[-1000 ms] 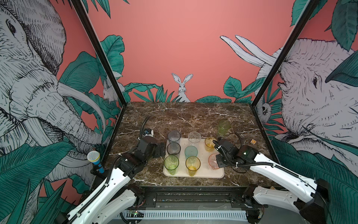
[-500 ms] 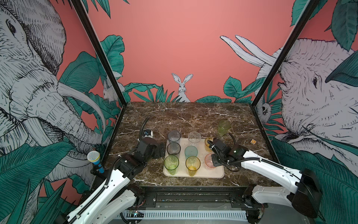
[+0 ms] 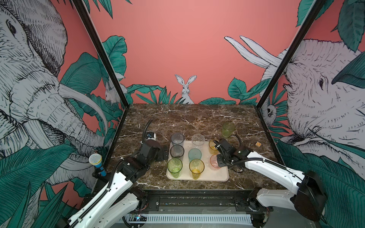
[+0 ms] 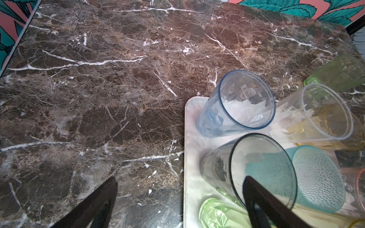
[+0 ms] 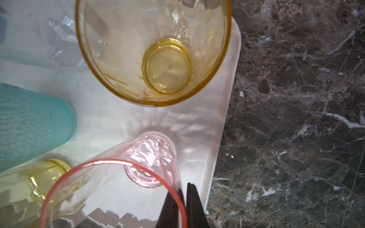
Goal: Place the glasses into the tray
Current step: 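Lower the pink glass onto the tray beside the yellow glass and open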
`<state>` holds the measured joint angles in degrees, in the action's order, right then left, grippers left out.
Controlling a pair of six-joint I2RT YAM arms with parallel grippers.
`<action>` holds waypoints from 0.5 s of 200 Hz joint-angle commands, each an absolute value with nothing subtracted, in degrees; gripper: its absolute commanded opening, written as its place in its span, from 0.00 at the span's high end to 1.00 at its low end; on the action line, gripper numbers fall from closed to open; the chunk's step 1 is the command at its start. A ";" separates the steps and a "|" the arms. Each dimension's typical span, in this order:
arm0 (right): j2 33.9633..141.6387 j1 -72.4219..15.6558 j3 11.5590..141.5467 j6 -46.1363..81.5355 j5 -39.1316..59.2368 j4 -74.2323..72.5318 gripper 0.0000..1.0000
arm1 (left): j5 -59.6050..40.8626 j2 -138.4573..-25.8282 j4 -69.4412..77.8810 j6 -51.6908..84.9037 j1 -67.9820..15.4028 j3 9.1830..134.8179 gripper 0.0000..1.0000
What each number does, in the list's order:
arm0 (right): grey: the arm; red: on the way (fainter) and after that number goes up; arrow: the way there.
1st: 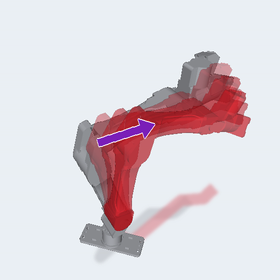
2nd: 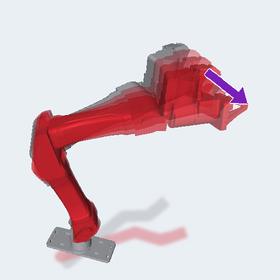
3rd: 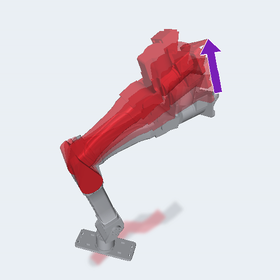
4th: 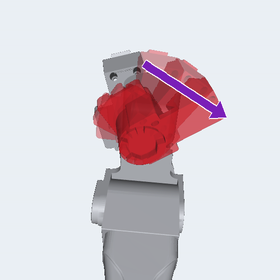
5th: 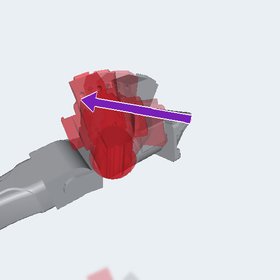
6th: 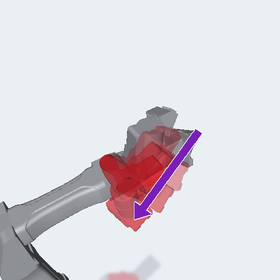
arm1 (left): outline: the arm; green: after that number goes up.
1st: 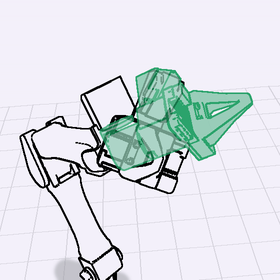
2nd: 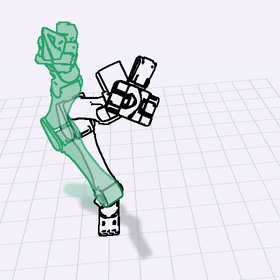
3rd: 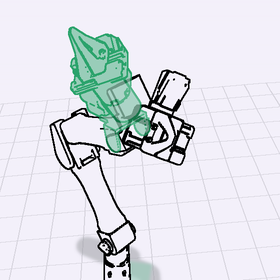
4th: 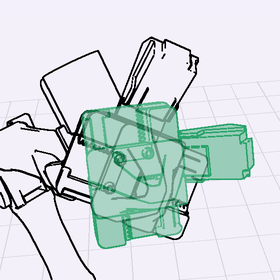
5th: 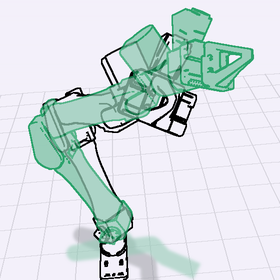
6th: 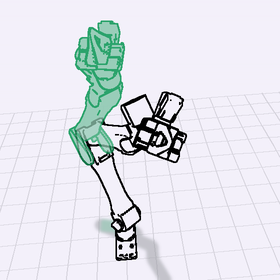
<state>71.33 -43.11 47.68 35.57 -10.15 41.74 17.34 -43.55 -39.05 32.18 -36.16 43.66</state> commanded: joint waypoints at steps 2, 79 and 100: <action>71.72 -42.23 47.04 35.17 -9.61 39.83 1.00 | 17.67 -43.46 -38.62 33.49 -35.77 42.89 0.01; 73.19 -40.77 47.01 34.37 -8.79 38.30 1.00 | 17.84 -43.19 -39.11 33.57 -35.77 42.89 0.01; 73.47 -40.50 47.02 34.41 -8.81 37.82 1.00 | 18.00 -43.15 -39.14 33.58 -35.77 42.89 0.01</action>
